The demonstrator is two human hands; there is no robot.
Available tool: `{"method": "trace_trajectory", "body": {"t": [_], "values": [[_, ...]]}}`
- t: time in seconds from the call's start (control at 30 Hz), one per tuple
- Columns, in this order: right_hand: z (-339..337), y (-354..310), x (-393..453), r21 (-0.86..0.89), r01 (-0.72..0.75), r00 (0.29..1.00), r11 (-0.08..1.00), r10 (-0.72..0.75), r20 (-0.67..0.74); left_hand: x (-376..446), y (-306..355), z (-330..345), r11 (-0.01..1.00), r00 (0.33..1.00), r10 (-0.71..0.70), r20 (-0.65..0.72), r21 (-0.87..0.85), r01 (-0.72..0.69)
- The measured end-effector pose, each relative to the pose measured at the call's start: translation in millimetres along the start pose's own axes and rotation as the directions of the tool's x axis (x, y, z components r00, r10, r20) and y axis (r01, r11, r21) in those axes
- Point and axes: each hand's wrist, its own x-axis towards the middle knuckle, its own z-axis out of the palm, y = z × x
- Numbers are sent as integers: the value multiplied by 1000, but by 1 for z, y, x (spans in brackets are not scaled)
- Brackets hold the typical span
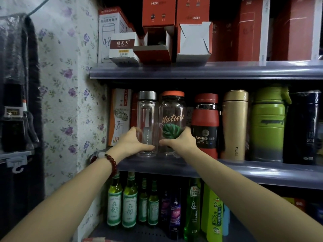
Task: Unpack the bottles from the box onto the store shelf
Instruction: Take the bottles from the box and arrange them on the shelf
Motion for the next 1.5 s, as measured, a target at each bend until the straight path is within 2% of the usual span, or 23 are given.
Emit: {"method": "trace_trajectory", "body": {"t": [0.53, 0.63, 0.77, 1.0, 1.1, 1.2, 1.3, 1.5], "values": [[1, -4, -11, -135, -40, 999, 990, 43, 23, -8, 3, 2, 999, 1000, -11, 15, 35, 11], [-4, -4, -15, -155, -40, 998, 987, 48, 51, -16, 3, 3, 982, 1000, -4, -8, 188, 6], [-8, -1, -22, -173, -17, 999, 985, 23, 35, -32, 8, 5, 909, 995, 21, -101, 417, 23], [-18, 9, -36, -311, 74, 997, 948, -80, -8, -52, 21, 9, 806, 976, 133, -174, 592, -4], [-25, 10, -44, -369, 154, 988, 916, -150, 40, -60, 26, 9, 766, 971, 177, -161, 642, -33], [-34, 10, -50, -441, 243, 970, 864, -218, 108, -69, 35, 9, 759, 972, 189, -142, 649, -53], [-45, 9, -55, -495, 294, 956, 818, -255, 148, -75, 48, 12, 816, 977, 170, -131, 574, -65], [-82, 17, -62, -478, 327, 945, 815, -273, 182, -88, 81, 24, 868, 978, 184, -99, 483, -114]]}}
